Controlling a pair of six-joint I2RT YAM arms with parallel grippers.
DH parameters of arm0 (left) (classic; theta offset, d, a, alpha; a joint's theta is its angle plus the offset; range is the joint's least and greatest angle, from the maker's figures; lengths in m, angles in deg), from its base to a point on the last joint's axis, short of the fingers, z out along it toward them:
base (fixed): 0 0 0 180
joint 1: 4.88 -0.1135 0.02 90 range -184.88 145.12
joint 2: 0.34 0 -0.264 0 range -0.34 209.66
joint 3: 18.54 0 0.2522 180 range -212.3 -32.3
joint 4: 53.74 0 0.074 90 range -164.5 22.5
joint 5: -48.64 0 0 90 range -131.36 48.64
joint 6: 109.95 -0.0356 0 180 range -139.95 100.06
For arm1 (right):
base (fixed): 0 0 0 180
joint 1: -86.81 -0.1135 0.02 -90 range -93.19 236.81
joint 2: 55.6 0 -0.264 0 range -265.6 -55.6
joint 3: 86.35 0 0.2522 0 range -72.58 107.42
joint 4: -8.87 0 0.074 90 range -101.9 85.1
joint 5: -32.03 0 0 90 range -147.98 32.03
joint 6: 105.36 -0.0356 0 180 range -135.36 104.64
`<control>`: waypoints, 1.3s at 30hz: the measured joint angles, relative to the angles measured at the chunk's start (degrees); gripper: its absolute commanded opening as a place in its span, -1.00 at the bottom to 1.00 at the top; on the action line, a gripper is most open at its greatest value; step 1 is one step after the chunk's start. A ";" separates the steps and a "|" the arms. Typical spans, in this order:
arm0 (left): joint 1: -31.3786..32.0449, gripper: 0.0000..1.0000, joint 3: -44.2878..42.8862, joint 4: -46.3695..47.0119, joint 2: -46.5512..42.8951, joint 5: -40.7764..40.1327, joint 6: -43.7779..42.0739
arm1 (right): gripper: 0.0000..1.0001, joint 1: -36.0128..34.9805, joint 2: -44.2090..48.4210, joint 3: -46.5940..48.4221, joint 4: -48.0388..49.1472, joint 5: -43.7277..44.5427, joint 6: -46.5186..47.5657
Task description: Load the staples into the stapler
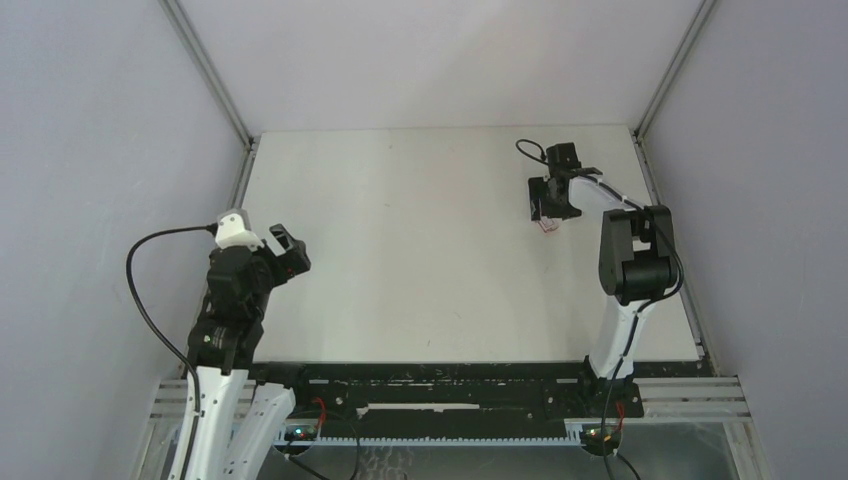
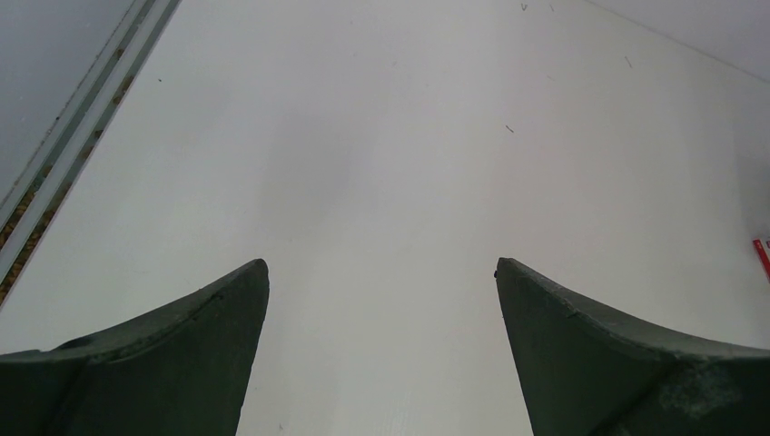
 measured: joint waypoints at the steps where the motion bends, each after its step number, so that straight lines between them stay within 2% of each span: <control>1: -0.02 0.96 0.00 0.00 0.09 0.07 0.00 | 0.34 0.04 -0.15 0.00 -0.15 -0.24 0.15; 8: -0.33 0.96 0.00 0.00 0.37 0.96 0.00 | 0.30 -0.02 -3.26 1.90 -1.51 -0.63 0.83; 15: -0.57 0.96 0.00 0.00 1.40 1.14 0.00 | -0.02 -0.09 -4.46 2.51 -1.97 -0.57 1.31; 20: -0.74 0.96 0.00 -0.02 1.81 1.33 0.00 | -0.16 -0.07 -4.68 2.58 -2.12 -1.16 1.46; 29: -0.87 0.96 0.00 -0.02 1.92 1.42 0.00 | -0.18 -0.63 -4.35 2.56 -2.69 -5.25 1.66; 33: -0.96 0.96 0.00 -0.02 1.97 1.51 0.02 | -0.18 -3.93 -1.55 1.62 -3.37 -8.20 1.95; 39: -1.11 0.96 0.00 -0.02 2.16 2.47 0.02 | -0.17 -14.34 3.37 1.38 -4.04 -11.08 3.04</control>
